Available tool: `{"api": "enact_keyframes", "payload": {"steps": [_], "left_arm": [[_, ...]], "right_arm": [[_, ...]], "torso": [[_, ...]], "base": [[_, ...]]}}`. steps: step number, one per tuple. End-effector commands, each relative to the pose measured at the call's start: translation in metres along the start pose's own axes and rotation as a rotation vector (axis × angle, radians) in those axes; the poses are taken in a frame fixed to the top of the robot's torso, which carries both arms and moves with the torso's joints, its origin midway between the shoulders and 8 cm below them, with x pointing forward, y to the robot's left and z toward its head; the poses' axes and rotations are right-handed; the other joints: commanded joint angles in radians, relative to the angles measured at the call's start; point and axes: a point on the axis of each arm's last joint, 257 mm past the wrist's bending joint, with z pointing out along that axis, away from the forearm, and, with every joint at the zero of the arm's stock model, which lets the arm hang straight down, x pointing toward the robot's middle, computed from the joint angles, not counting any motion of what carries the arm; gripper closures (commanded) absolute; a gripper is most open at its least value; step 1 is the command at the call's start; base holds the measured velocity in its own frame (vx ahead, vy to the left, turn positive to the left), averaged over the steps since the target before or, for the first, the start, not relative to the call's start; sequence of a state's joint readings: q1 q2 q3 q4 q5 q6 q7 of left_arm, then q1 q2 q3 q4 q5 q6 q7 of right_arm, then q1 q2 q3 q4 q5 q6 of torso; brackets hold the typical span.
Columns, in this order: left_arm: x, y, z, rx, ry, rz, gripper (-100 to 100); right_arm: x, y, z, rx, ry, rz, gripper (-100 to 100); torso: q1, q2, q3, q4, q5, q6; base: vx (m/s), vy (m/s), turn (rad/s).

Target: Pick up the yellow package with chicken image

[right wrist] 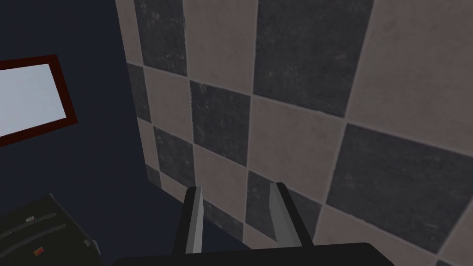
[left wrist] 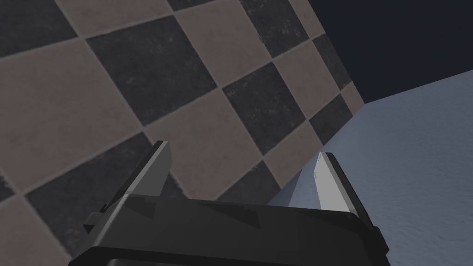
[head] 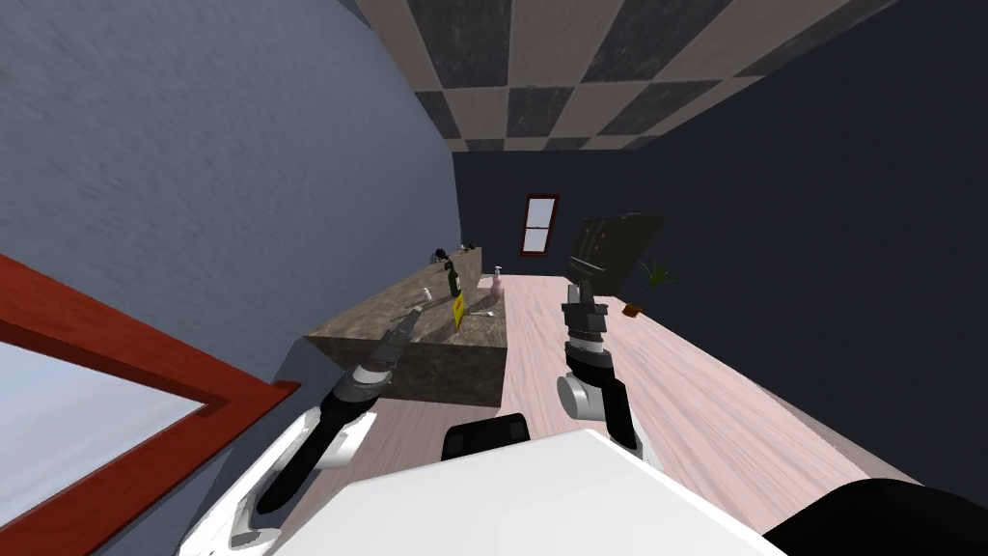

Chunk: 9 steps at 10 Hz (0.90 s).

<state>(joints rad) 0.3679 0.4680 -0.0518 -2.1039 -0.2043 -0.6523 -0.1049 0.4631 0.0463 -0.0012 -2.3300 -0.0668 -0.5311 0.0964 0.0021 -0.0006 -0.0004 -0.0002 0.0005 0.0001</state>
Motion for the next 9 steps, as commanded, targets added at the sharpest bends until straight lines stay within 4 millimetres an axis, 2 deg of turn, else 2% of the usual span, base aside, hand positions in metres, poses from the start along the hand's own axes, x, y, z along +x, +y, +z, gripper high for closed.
{"api": "enact_keyframes", "payload": {"steps": [1, 4, 9], "left_arm": [[0.005, -0.007, 0.001, 0.033, 0.043, 0.04, -100], [0.026, -0.022, 0.0, 0.146, 0.157, 0.167, -100], [0.051, -0.033, -0.012, 0.277, 0.317, 0.312, -100]], "right_arm": [[0.0, 0.0, 0.0, 0.0, 0.0, 0.0, 0], [0.0, 0.0, 0.0, 0.0, 0.0, 0.0, 0], [0.0, 0.0, 0.0, 0.0, 0.0, 0.0, 0]], "torso": [[0.0, 0.0, 0.0, 0.0, 0.0, 0.0], [0.0, 0.0, 0.0, 0.0, 0.0, -0.001], [0.0, 0.0, 0.0, 0.0, 0.0, 0.0]], "base": [[-0.001, 0.033, -0.111], [0.002, 0.032, -0.196], [-0.002, 0.03, -0.18]]}}
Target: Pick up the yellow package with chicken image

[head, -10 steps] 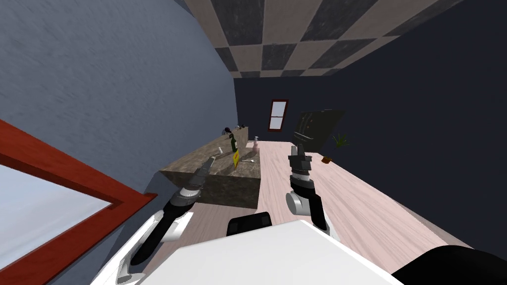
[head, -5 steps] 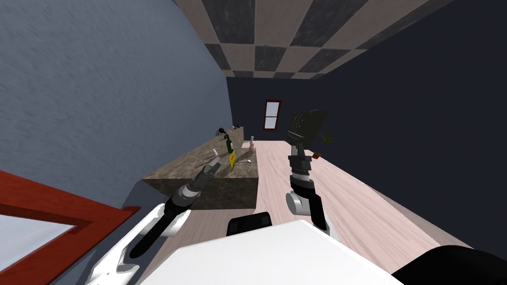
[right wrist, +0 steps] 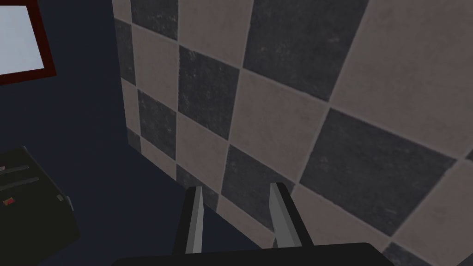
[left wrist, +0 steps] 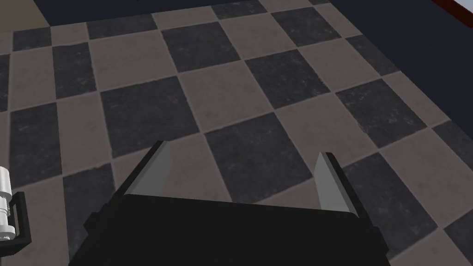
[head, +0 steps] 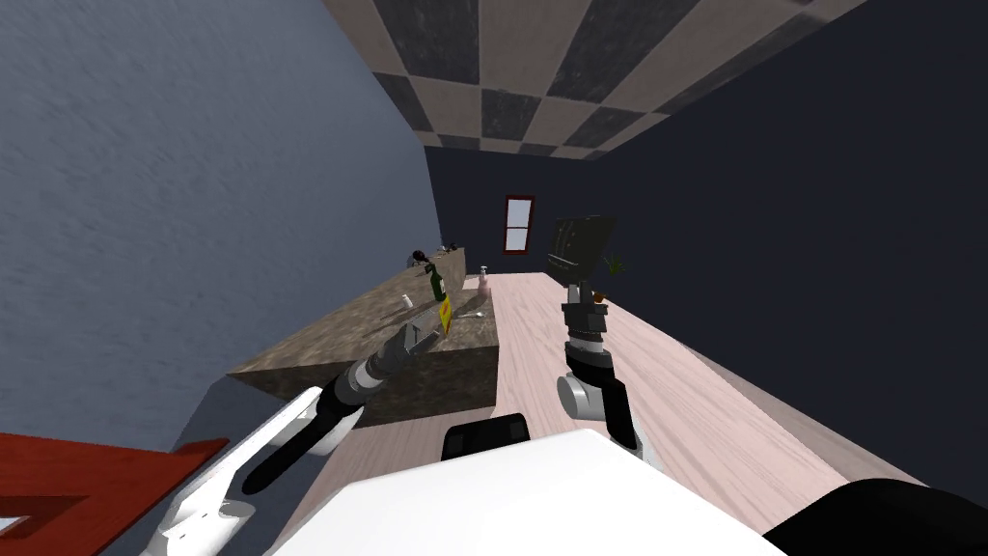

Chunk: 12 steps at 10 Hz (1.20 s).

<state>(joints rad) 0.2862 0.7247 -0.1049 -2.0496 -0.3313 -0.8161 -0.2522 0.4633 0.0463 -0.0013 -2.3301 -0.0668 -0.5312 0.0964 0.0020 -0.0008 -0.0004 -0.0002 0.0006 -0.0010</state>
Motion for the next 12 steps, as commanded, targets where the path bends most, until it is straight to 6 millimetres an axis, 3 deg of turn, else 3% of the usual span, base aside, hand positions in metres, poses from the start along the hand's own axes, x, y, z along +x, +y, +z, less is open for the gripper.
{"api": "enact_keyframes", "payload": {"steps": [1, 6, 12], "left_arm": [[0.011, -0.009, -0.001, 0.069, 0.062, 0.073, -100], [0.037, -0.02, -0.018, 0.211, 0.231, 0.212, -100], [0.07, -0.024, -0.056, 0.409, 0.453, 0.397, -100]], "right_arm": [[0.0, 0.0, 0.0, 0.0, 0.0, 0.0, 0], [0.0, 0.0, 0.0, 0.0, 0.0, 0.0, 0], [0.0, 0.0, 0.0, 0.0, 0.0, 0.0, 0]], "torso": [[0.0, 0.0, 0.0, 0.0, 0.0, 0.0], [-0.001, 0.0, 0.0, 0.0, 0.0, 0.001], [-0.002, -0.001, 0.0, 0.0, 0.0, 0.0]], "base": [[-0.002, 0.024, -0.281], [-0.003, 0.023, -0.17], [-0.001, 0.012, -0.175]]}}
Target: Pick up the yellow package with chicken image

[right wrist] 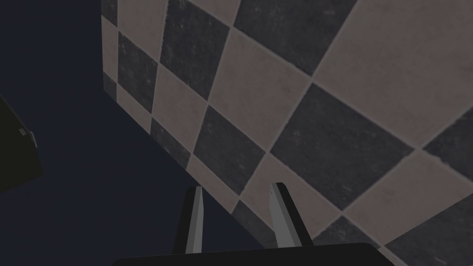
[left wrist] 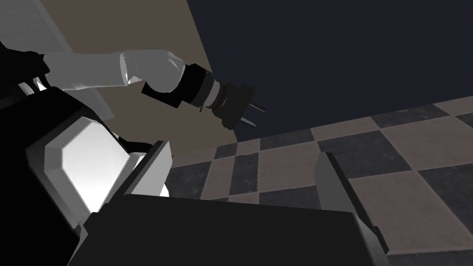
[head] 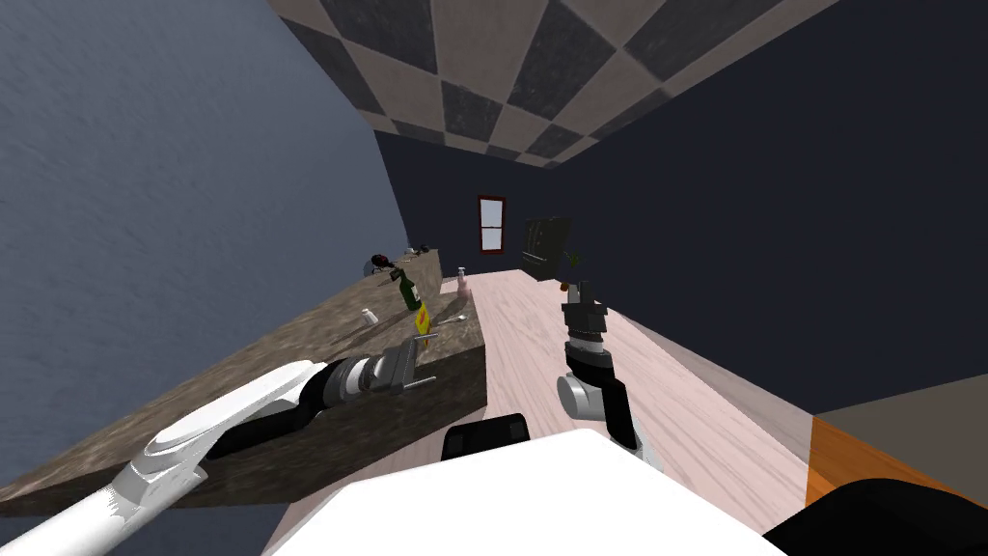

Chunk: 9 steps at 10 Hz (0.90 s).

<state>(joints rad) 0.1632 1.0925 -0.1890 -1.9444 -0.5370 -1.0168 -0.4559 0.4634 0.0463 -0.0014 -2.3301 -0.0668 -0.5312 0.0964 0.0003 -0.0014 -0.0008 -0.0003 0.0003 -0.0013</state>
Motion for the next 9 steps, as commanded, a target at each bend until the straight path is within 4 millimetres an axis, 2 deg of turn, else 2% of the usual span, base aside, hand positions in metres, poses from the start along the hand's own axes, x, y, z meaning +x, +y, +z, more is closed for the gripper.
{"api": "enact_keyframes", "payload": {"steps": [1, 4, 5, 6, 7, 8, 9], "left_arm": [[0.016, -0.01, -0.008, 0.071, 0.071, 0.065, -100], [0.033, -0.016, -0.025, 0.147, 0.166, 0.122, -100], [0.045, -0.021, -0.036, 0.201, 0.218, 0.17, -100], [0.046, -0.021, -0.041, 0.212, 0.239, 0.173, -100], [0.059, -0.025, -0.054, 0.268, 0.295, 0.218, -100], [0.06, -0.025, -0.058, 0.276, 0.312, 0.22, -100], [0.071, -0.027, -0.072, 0.329, 0.364, 0.262, -100]], "right_arm": [[0.0, 0.0, 0.0, 0.0, 0.0, 0.0, 0], [0.0, 0.0, 0.0, 0.0, 0.0, 0.0, 0], [0.0, 0.0, 0.0, 0.0, 0.0, 0.0, 0], [0.0, 0.0, 0.0, 0.0, 0.0, 0.0, 0], [0.0, 0.0, 0.0, 0.0, 0.0, 0.0, 0], [0.0, 0.0, 0.0, 0.0, 0.0, 0.0, 0], [0.0, 0.0, 0.0, 0.0, 0.0, 0.0, 0]], "torso": [[0.0, 0.0, 0.0, 0.0, 0.0, 0.0], [-0.001, 0.0, 0.0, 0.0, 0.0, 0.001], [0.0, 0.0, 0.0, 0.0, 0.0, 0.0], [-0.001, 0.0, 0.0, 0.0, 0.0, 0.0], [-0.001, 0.0, 0.0, 0.0, 0.0, 0.0], [-0.001, -0.001, 0.0, 0.0, 0.0, 0.0], [-0.001, 0.0, 0.0, 0.0, 0.0, 0.0]], "base": [[0.003, 0.004, -0.219], [0.003, 0.004, -0.172], [0.006, -0.002, -0.154], [0.005, -0.001, -0.147], [0.007, -0.005, -0.198], [0.006, -0.002, -0.143], [0.01, -0.01, -0.268]]}}
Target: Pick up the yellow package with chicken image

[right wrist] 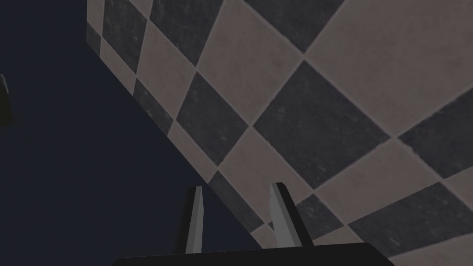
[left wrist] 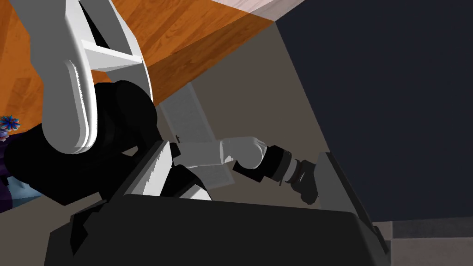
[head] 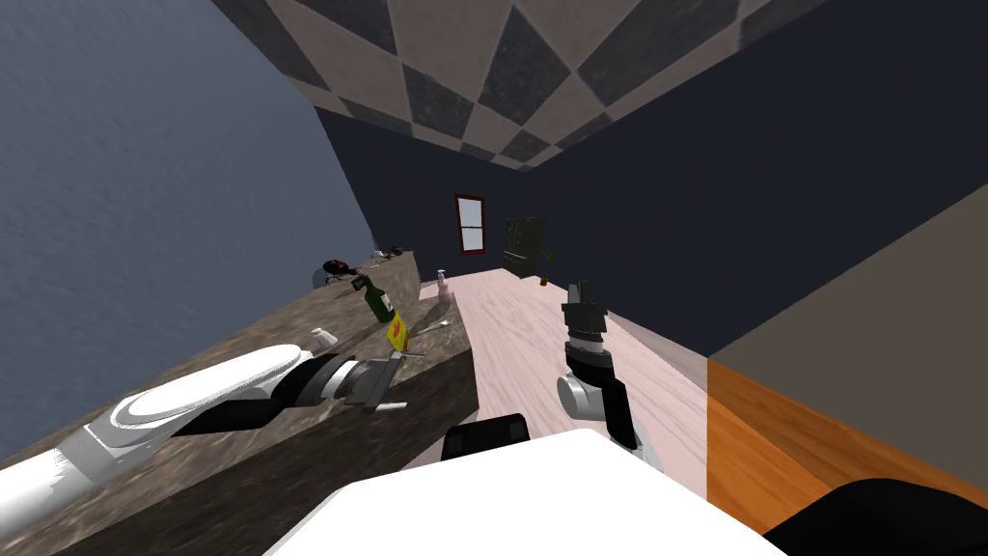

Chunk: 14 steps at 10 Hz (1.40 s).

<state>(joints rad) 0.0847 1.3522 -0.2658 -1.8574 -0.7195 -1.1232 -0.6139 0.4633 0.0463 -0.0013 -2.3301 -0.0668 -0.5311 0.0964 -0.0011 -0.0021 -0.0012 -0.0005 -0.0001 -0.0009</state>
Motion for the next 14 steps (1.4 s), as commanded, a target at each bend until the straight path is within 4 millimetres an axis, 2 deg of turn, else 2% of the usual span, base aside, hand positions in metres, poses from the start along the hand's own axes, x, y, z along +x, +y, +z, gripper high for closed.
{"api": "enact_keyframes", "payload": {"steps": [1, 2, 3, 4, 5, 6, 7, 8, 9, 10, 11, 12, 13, 14], "left_arm": [[0.011, -0.004, -0.01, 0.041, 0.047, 0.025, -100], [0.025, -0.013, -0.021, 0.095, 0.102, 0.065, -100], [0.026, -0.014, -0.025, 0.104, 0.116, 0.066, -100], [0.041, -0.023, -0.041, 0.163, 0.179, 0.103, -100], [0.041, -0.023, -0.042, 0.166, 0.183, 0.104, -100], [0.054, -0.03, -0.057, 0.219, 0.235, 0.137, -100], [0.055, -0.031, -0.061, 0.228, 0.248, 0.138, -100], [0.066, -0.037, -0.078, 0.282, 0.301, 0.168, -100], [0.067, -0.037, -0.081, 0.288, 0.31, 0.168, -100], [0.077, -0.044, -0.102, 0.346, 0.368, 0.195, -100], [0.077, -0.044, -0.102, 0.346, 0.368, 0.195, -100], [0.086, -0.049, -0.12, 0.398, 0.415, 0.219, -100], [0.086, -0.049, -0.123, 0.403, 0.423, 0.219, -100], [0.093, -0.053, -0.145, 0.458, 0.474, 0.24, -100]], "right_arm": [[0.0, 0.0, 0.0, 0.0, 0.0, 0.0, 0], [0.0, 0.0, 0.0, 0.0, 0.0, 0.0, 0], [0.0, 0.0, 0.0, 0.0, 0.0, 0.0, 0], [0.0, 0.0, 0.0, 0.0, 0.0, 0.0, 0], [0.0, 0.0, 0.0, 0.0, 0.0, 0.0, 0], [0.0, 0.0, 0.0, 0.0, 0.0, 0.0, 0], [0.0, 0.0, 0.0, 0.0, 0.0, 0.0, 0], [0.0, 0.0, 0.0, 0.0, 0.0, 0.0, 0], [0.0, 0.0, 0.0, 0.0, 0.0, 0.0, 0], [0.0, 0.0, 0.0, 0.0, 0.0, 0.0, 0], [0.0, 0.0, 0.0, 0.0, 0.0, 0.0, 0], [0.0, 0.0, 0.0, 0.0, 0.0, 0.0, 0], [0.0, 0.0, 0.0, 0.0, 0.0, 0.0, 0], [0.0, 0.0, 0.0, 0.0, 0.0, 0.0, 0]], "torso": [[0.0, 0.0, 0.0, 0.0, 0.0, 0.0], [0.0, 0.0, 0.0, 0.0, 0.0, -0.001], [0.0, 0.0, 0.0, 0.0, 0.0, 0.0], [0.0, 0.0, 0.0, 0.0, 0.0, -0.001], [0.0, 0.0, 0.0, 0.0, 0.0, 0.0], [0.0, 0.0, 0.0, 0.0, 0.0, -0.001], [0.0, 0.0, 0.0, 0.0, 0.0, -0.001], [0.0, 0.0, 0.0, 0.0, 0.0, -0.001], [0.0, 0.0, 0.0, 0.0, 0.0, -0.001], [0.0, 0.0, 0.0, 0.0, 0.0, -0.001], [0.0, 0.0, 0.0, 0.0, 0.0, -0.001], [0.0, 0.0, 0.0, 0.0, 0.0, -0.001], [0.0, 0.0, 0.0, 0.0, 0.0, -0.001], [0.0, 0.0, 0.0, 0.0, 0.0, -0.001]], "base": [[0.008, -0.001, -0.089], [0.011, -0.008, -0.166], [0.01, -0.004, -0.114], [0.012, -0.014, -0.238], [0.011, -0.006, -0.093], [0.013, -0.012, -0.157], [0.011, -0.006, -0.104], [0.015, -0.012, -0.198], [0.012, -0.006, -0.096], [0.013, -0.013, -0.156], [0.011, -0.007, -0.094], [0.014, -0.013, -0.173], [0.013, -0.007, -0.093], [0.016, -0.008, -0.193]]}}
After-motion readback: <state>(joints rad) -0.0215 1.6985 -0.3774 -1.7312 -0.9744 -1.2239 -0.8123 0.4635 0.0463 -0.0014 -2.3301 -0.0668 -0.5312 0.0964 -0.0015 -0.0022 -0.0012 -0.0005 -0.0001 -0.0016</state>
